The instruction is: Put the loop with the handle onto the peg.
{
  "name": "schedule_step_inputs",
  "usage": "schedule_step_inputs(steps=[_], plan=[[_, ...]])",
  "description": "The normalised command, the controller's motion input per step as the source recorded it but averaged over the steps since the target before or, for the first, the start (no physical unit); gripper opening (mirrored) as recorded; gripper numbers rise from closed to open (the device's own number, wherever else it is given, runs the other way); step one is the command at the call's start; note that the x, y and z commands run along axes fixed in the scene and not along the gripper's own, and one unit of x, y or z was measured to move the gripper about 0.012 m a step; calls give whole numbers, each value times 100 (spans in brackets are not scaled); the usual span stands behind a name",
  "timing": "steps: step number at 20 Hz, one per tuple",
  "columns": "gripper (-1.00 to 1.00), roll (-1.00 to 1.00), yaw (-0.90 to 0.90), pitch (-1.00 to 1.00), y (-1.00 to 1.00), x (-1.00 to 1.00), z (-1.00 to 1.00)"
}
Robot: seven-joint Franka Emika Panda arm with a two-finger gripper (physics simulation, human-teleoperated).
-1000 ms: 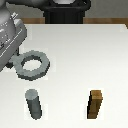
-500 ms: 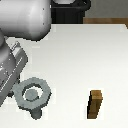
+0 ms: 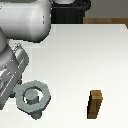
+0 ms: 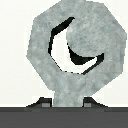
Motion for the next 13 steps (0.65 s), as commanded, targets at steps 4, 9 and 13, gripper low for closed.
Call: schedule_step_inputs(steps=[4, 9, 13], plan=[[100, 0, 0, 0, 0, 0, 0], [100, 0, 0, 0, 0, 0, 0], [100, 0, 0, 0, 0, 0, 0]])
